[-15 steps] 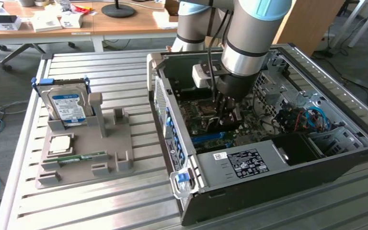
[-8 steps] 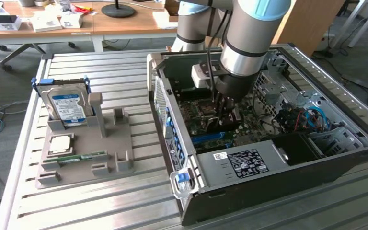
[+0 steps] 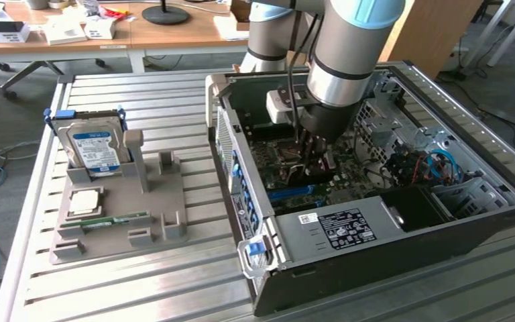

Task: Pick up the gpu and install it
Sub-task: 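Insert the gpu into the slot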

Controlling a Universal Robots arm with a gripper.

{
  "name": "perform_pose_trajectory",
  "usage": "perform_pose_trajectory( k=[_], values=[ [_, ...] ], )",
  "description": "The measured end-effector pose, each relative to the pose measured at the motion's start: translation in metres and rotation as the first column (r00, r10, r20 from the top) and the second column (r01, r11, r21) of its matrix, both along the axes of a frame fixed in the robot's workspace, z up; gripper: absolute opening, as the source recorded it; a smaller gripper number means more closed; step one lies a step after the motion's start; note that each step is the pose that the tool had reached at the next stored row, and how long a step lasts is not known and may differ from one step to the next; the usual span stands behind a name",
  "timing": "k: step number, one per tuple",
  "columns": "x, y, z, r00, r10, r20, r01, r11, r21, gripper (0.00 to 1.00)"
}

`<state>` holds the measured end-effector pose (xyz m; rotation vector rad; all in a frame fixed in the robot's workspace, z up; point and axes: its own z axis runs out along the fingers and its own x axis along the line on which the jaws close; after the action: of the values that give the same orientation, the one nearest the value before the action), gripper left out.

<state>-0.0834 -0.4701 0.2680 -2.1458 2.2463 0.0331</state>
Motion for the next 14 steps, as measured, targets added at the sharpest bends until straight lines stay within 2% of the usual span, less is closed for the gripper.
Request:
perform_pose_trajectory(
  k=[14],
  values=[
    [-0.0023,0.0,-0.0033,1.0,0.0,0.0001,0.0,1.0,0.0002,0.26]
  ],
)
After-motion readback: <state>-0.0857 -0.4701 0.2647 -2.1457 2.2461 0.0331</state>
